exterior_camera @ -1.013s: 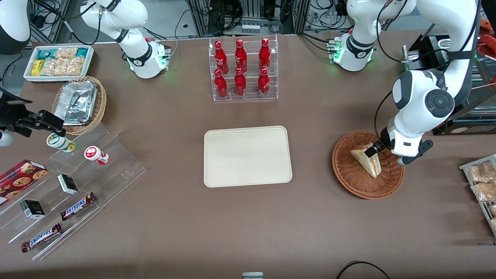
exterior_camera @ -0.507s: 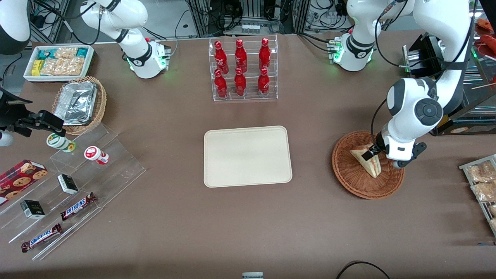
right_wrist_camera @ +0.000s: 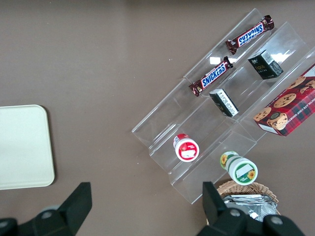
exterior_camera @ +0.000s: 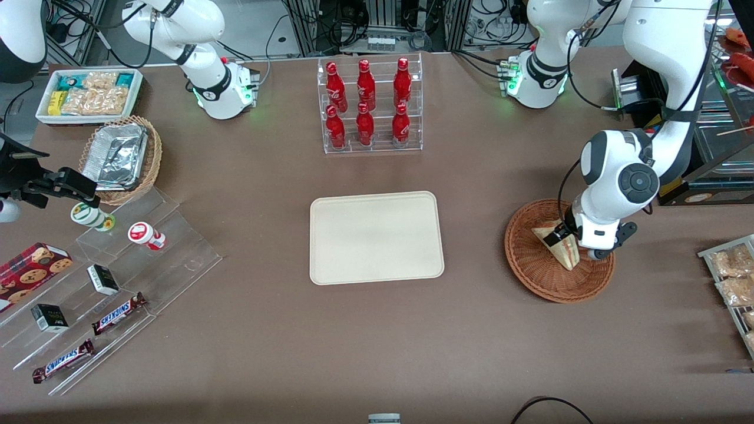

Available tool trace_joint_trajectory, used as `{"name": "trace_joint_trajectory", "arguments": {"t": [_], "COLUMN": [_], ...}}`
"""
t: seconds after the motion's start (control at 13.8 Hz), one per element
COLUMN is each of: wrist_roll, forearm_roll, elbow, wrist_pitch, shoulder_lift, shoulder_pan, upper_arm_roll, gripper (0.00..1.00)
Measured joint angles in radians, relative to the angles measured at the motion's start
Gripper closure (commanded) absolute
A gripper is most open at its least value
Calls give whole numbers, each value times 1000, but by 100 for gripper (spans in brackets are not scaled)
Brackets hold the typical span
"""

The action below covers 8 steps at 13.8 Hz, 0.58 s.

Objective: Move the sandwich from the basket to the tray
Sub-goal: 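Close the left gripper on the sandwich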

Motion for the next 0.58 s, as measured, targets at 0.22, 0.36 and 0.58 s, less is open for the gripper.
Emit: {"name": "trace_joint_trajectory", "arguments": {"t": [0.22,0.36,0.58], "wrist_roll": [-18,-20,-20], "forearm_roll": [0,0,1], "elbow": [0,0,30], "wrist_pitch": [1,0,-44], "shoulder_lift": [12,12,8], "shoulder_pan": [0,0,0], "upper_arm_roll": [0,0,-4], "gripper": [100,100,100]}}
